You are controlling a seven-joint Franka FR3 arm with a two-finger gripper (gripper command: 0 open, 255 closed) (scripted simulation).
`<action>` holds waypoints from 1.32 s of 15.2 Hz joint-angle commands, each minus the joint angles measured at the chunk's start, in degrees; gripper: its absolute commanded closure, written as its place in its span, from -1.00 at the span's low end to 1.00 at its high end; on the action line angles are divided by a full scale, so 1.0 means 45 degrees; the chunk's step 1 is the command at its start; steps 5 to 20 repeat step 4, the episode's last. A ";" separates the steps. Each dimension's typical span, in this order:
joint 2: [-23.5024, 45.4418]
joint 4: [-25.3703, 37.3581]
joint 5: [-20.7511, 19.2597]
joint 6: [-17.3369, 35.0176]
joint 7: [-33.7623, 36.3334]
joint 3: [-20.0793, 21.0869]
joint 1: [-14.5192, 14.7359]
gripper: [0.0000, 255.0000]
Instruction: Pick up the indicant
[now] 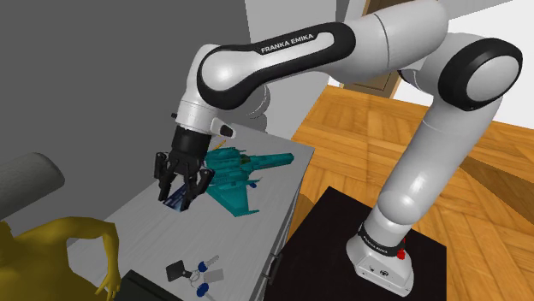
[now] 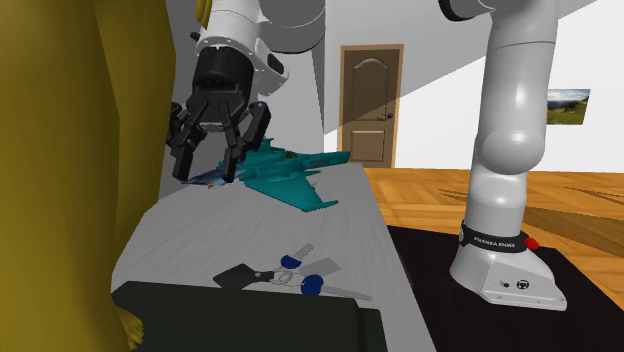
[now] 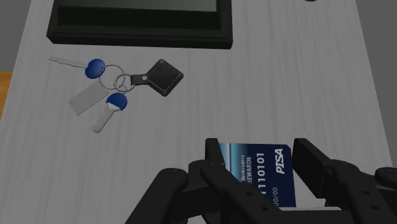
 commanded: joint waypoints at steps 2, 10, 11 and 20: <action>-0.0244 0.0278 0.0025 -0.0478 0.0146 -0.0059 -0.0068 1.00; -0.0254 0.0295 0.0025 -0.0501 0.0155 -0.0062 -0.0070 1.00; -0.0254 0.0295 0.0025 -0.0501 0.0155 -0.0062 -0.0070 1.00; -0.0254 0.0295 0.0025 -0.0501 0.0155 -0.0062 -0.0070 1.00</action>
